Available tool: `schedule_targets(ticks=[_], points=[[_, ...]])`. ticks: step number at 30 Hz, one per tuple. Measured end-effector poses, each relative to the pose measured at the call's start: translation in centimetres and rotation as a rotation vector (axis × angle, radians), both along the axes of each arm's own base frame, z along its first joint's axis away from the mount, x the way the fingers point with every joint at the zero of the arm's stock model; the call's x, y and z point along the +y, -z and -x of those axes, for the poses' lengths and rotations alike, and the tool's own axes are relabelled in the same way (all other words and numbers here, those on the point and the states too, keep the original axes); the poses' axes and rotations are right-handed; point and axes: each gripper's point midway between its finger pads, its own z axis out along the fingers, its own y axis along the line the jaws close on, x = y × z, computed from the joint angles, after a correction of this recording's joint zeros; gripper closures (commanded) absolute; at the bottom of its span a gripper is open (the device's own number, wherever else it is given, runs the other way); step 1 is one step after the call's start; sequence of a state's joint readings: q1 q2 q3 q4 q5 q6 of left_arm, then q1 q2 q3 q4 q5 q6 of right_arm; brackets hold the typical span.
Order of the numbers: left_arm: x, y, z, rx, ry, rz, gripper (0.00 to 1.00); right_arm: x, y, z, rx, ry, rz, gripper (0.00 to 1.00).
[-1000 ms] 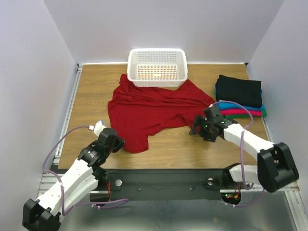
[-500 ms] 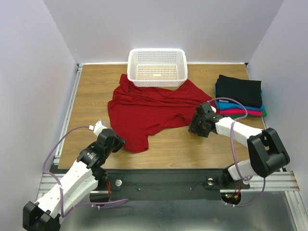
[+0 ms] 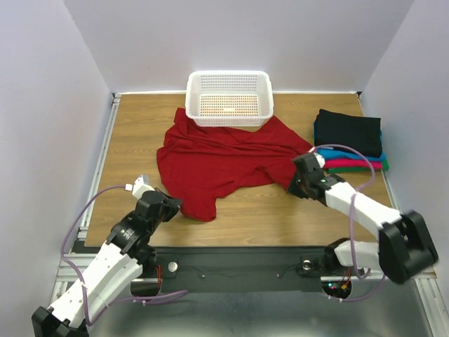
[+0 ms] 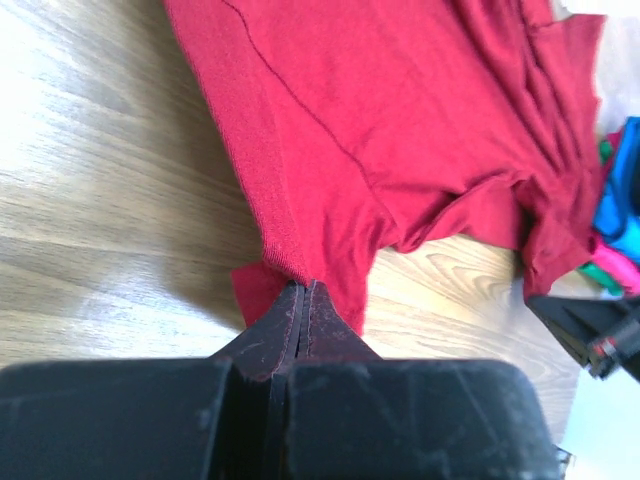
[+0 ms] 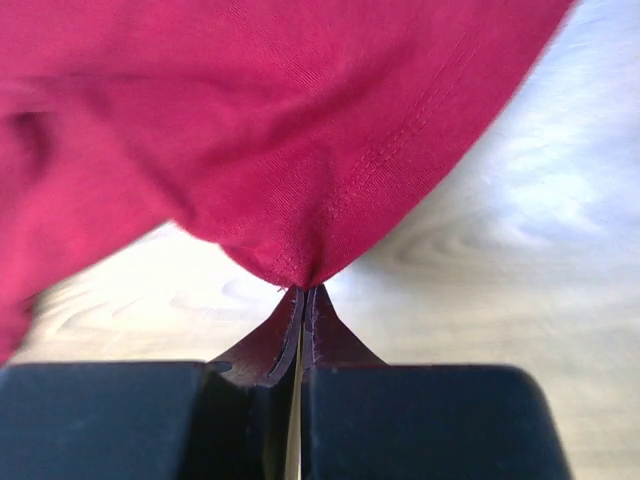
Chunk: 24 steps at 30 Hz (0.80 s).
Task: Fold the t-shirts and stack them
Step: Flatten the tshirt out
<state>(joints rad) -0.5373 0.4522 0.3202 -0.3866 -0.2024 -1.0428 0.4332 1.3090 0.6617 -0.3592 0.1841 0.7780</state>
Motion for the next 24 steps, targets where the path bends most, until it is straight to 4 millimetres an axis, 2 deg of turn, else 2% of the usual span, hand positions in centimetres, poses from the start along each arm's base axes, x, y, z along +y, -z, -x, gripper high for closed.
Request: schedule_targets(ticks=[2, 3, 6, 11, 14, 19, 22, 24], points=[[0.0, -0.4, 0.1, -0.015, -0.004, 0.014, 1.0, -0.4, -2.3, 0.3, -0.076, 0.006, -0.02, 1.0], [0.0, -0.7, 0.1, -0.025, -0.006, 0.024, 1.0, -0.8, -4.4, 0.5, -0.143, 0.013, -0.039, 0.99], [0.1, -1.6, 0.3, -0.045, -0.012, 0.045, 1.0, -1.9, -8.3, 1.1, -0.268, 0.044, -0.061, 1.0], [0.4, -4.2, 0.6, -0.091, -0.026, 0.084, 1.0, -4.5, -10.2, 4.2, -0.305, 0.105, -0.043, 1.0], [0.7, -6.4, 0.8, -0.139, -0.035, 0.12, 1.0, -5.5, -11.8, 5.9, -0.336, 0.137, -0.069, 1.0], [1.6, -9.8, 1.9, -0.194, -0.052, 0.155, 1.0, -6.8, -16.6, 7.4, -0.442, 0.185, -0.12, 0.99], [2.6, -13.7, 2.8, -0.267, -0.067, 0.186, 1.0, -7.5, -20.1, 7.7, -0.517, 0.211, -0.142, 1.0], [3.1, -16.4, 3.4, -0.327, -0.07, 0.209, 1.0, -7.8, -21.8, 8.0, -0.548, 0.22, -0.15, 0.99]])
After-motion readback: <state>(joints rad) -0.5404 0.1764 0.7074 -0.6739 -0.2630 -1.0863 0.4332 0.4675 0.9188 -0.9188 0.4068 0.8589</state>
